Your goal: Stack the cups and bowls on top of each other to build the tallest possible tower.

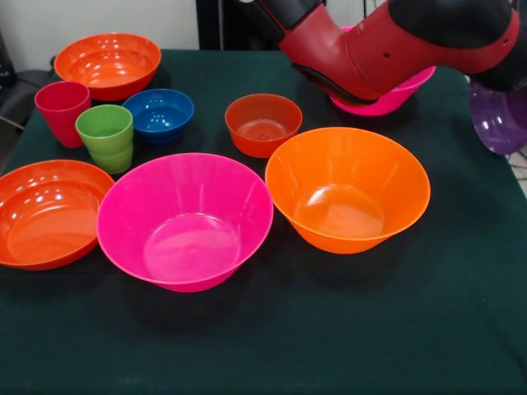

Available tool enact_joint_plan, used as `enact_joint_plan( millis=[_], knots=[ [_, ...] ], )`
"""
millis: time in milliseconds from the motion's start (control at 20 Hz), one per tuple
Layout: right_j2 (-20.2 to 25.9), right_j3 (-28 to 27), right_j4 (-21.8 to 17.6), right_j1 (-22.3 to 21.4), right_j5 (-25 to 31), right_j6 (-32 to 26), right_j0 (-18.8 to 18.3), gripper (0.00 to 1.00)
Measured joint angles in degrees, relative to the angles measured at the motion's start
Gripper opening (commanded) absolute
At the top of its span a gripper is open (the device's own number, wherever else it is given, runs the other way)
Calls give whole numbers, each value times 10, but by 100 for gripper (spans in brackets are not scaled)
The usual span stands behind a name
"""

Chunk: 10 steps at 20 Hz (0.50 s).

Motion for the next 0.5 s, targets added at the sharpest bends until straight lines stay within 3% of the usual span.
enact_joint_plan(
  millis=[500],
  knots=[
    [-1,35,-57,63,-49,0,-55,0]
  ],
)
